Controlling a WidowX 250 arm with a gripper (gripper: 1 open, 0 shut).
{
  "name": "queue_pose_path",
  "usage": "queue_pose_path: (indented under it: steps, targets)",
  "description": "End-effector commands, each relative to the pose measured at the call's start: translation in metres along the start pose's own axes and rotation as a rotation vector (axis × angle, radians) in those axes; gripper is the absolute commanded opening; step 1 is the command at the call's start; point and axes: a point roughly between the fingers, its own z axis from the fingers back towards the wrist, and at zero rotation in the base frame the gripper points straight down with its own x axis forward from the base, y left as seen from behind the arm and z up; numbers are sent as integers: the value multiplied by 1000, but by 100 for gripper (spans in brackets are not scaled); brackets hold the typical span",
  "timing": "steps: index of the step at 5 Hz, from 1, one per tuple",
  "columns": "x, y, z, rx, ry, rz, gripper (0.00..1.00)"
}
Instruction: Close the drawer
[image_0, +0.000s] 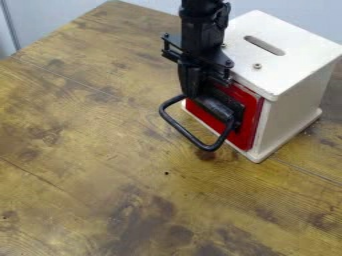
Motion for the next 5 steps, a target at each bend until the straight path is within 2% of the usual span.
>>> queue_pose_path:
  steps: [1, 5]
  targets:
    - [3, -10, -1, 3, -14, 5, 0]
    - [-1, -12, -19, 6, 23, 47, 0]
